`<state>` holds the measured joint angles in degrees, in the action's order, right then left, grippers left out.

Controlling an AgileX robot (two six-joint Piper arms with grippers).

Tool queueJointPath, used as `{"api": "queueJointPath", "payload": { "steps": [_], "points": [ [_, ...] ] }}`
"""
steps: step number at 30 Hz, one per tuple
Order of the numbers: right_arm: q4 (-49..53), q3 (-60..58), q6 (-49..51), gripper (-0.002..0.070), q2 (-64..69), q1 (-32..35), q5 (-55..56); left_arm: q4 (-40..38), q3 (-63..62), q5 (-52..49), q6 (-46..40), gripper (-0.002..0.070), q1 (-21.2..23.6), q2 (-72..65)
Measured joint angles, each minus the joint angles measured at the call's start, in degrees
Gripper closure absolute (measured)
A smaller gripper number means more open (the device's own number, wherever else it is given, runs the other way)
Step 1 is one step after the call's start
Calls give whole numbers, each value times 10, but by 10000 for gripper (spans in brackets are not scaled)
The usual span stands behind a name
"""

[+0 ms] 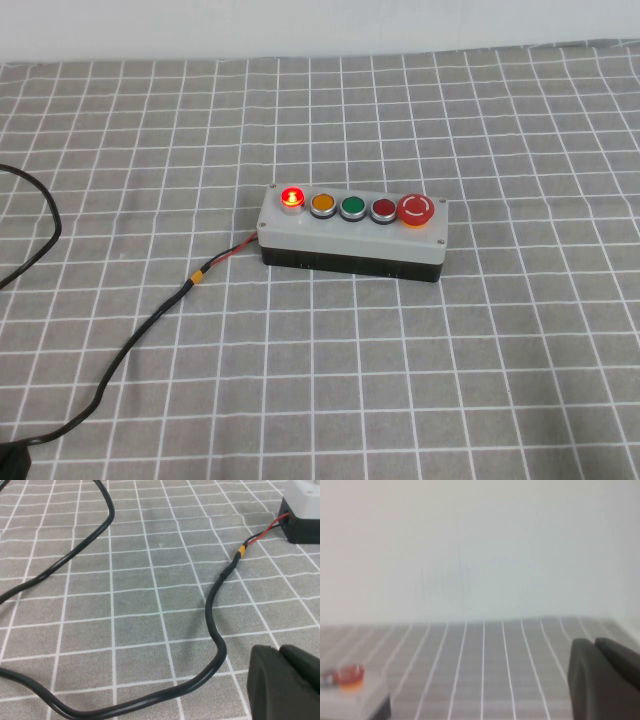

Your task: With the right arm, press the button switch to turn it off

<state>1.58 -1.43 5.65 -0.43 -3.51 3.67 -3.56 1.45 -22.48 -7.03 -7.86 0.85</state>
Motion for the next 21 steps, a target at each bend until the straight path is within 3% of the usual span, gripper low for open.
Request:
{"api": "queueJointPath", "payload": {
  "steps": [5,16,21],
  "points": [
    [0,0,0,692,0,0,95,0,0,0,0,678,0,0],
    [0,0,12,692,-1,0,418,0,0,0,0,678,0,0],
    [0,40,84,692,-4,0,423,0,0,0,0,678,0,0]
  ]
}}
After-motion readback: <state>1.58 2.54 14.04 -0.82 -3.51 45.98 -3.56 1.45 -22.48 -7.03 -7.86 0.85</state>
